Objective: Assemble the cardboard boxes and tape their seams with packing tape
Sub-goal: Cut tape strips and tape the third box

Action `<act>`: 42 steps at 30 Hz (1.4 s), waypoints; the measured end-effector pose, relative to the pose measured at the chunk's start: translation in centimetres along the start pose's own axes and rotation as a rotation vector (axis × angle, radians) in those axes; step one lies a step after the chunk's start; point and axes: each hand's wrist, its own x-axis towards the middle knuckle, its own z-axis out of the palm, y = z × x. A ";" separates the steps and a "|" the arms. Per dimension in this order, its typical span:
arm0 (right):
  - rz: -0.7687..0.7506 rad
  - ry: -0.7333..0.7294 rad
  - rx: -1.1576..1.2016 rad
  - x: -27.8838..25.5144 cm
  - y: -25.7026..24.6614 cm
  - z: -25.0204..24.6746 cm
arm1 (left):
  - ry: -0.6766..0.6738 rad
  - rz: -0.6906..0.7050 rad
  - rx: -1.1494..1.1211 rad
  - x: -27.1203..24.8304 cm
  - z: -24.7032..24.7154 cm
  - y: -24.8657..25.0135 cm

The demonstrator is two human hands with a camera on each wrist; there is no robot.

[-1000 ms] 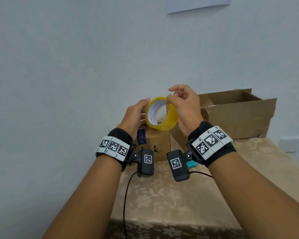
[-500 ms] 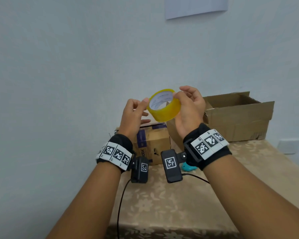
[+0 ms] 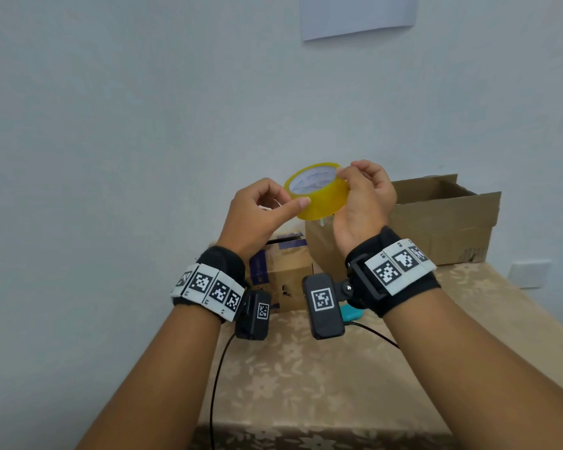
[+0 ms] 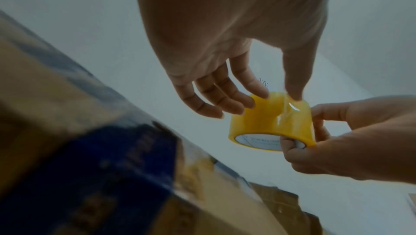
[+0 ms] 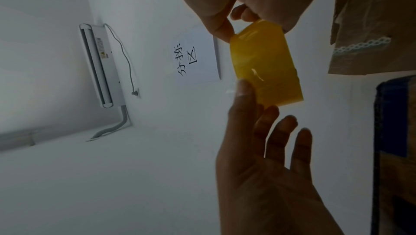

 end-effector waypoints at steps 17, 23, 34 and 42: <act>-0.033 0.063 0.031 1.1 -6.1 -3.2 | -0.037 0.035 -0.145 1.1 5.9 3.5; -0.068 -0.174 -0.394 1.7 -6.4 -5.4 | 0.102 -0.037 -0.148 1.9 7.7 3.2; -0.374 -0.454 -1.251 2.0 -7.4 -6.1 | 0.201 0.130 0.127 2.4 7.9 3.2; -0.426 -0.378 -1.234 1.2 -6.2 -5.6 | 0.196 0.223 0.135 2.2 6.6 3.7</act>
